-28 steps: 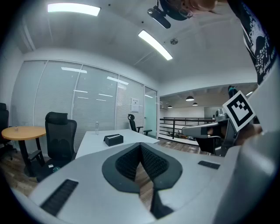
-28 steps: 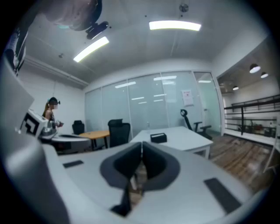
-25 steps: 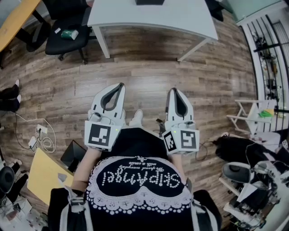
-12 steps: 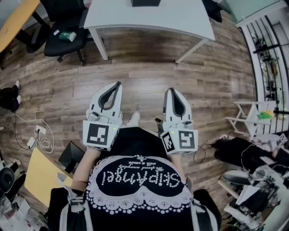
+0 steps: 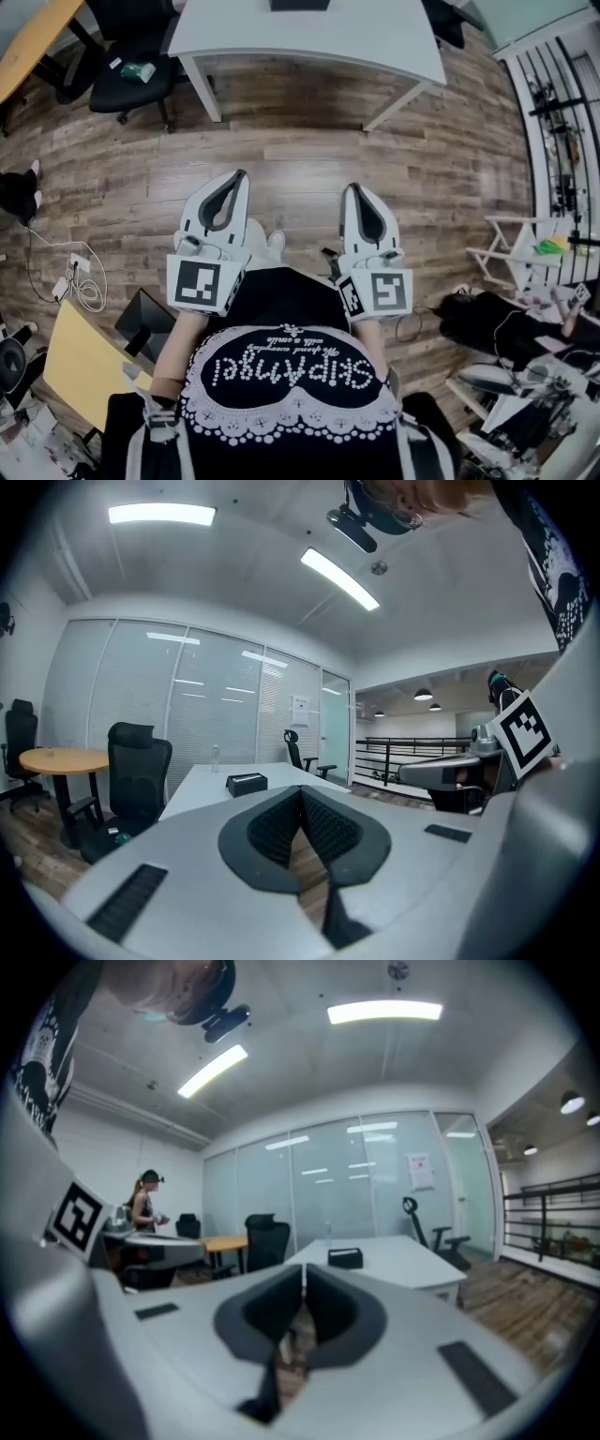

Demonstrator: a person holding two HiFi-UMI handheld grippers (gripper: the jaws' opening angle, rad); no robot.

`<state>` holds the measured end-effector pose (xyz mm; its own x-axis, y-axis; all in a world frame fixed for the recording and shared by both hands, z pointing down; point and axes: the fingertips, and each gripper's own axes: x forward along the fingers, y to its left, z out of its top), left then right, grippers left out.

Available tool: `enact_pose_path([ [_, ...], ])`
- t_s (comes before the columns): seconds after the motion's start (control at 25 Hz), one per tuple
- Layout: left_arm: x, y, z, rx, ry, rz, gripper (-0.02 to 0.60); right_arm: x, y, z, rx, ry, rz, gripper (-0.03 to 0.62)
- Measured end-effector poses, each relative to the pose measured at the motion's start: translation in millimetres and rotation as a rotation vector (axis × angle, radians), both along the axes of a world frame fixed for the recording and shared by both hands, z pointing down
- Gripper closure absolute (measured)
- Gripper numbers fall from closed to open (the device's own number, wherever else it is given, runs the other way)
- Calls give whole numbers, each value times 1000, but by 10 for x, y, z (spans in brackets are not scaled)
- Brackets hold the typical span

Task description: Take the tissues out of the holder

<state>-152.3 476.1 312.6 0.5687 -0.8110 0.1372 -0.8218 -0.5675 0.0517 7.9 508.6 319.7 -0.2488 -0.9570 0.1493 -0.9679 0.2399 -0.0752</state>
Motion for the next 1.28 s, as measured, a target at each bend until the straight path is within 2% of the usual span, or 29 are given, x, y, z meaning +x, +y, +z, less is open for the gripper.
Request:
enact_pose_path([
  [0.36, 44, -325, 45, -33, -3, -3, 560, 162, -254, 179, -66, -33, 37, 559],
  [0.64, 99, -1005, 98, -44, -12, 27, 558, 283, -812, 262, -98, -38, 82, 559],
  [0.96, 29, -2009, -148, 12, 3, 41, 559, 288, -1693, 92, -75, -36, 122, 559],
  [1.28, 27, -2478, -50, -14, 15, 78, 560, 316, -2128, 104, -76, -33, 173, 559],
])
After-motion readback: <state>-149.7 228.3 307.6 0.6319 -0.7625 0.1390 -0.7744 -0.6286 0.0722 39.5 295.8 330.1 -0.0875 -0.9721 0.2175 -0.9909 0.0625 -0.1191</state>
